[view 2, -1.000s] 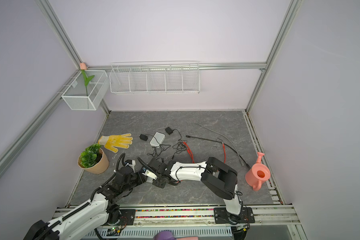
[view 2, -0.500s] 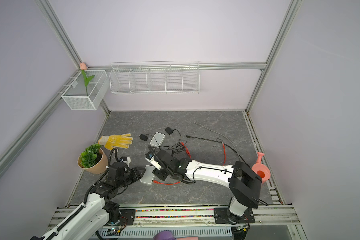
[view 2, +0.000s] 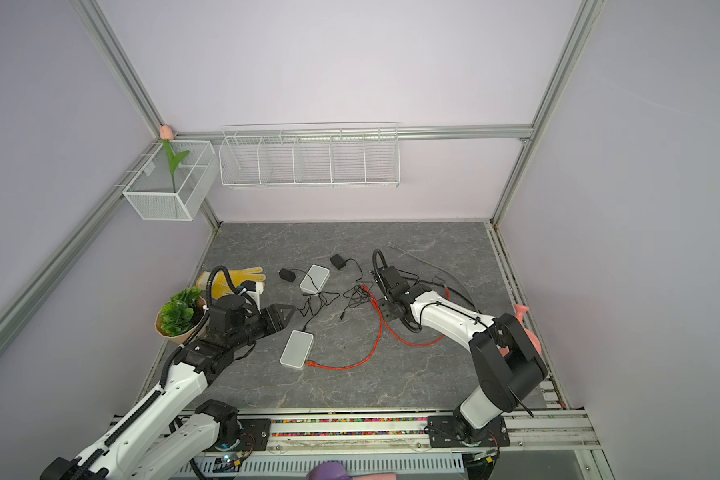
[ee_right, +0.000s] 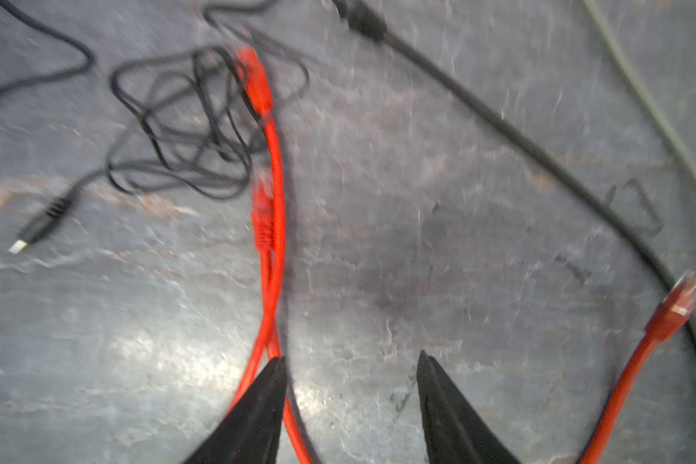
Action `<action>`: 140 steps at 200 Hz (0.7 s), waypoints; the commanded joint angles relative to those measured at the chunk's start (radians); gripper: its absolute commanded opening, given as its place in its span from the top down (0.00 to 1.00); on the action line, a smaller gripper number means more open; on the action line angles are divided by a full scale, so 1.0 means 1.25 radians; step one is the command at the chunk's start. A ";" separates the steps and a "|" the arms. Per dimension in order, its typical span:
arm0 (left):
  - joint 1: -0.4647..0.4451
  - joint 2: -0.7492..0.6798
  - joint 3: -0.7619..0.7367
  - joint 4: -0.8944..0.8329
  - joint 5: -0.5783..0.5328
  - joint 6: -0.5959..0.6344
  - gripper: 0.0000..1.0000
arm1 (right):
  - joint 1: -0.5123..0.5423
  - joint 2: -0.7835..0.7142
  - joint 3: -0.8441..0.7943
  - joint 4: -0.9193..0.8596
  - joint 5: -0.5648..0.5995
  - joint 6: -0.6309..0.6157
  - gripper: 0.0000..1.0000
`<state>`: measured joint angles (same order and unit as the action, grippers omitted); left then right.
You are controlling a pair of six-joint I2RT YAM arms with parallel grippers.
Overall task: Insert the plug into the switch port
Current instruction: 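Release the plug and grasp a second red ethernet plug with the right gripper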
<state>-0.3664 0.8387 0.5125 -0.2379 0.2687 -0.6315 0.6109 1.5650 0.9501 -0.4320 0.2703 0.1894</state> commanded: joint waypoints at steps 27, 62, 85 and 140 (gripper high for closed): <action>0.003 -0.011 0.024 -0.023 0.017 0.040 0.43 | 0.002 -0.041 -0.094 0.013 -0.085 0.048 0.45; 0.004 -0.036 0.017 -0.035 0.013 0.044 0.43 | 0.007 -0.040 -0.131 0.050 -0.092 0.043 0.45; 0.004 -0.039 0.010 -0.034 0.016 0.042 0.43 | 0.006 -0.025 -0.127 0.059 -0.107 0.036 0.45; 0.013 -0.033 0.009 -0.028 0.024 0.043 0.43 | 0.056 0.014 -0.096 0.085 -0.134 0.018 0.46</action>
<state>-0.3603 0.8001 0.5125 -0.2707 0.2882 -0.5922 0.6521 1.5425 0.8032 -0.3523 0.1326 0.2237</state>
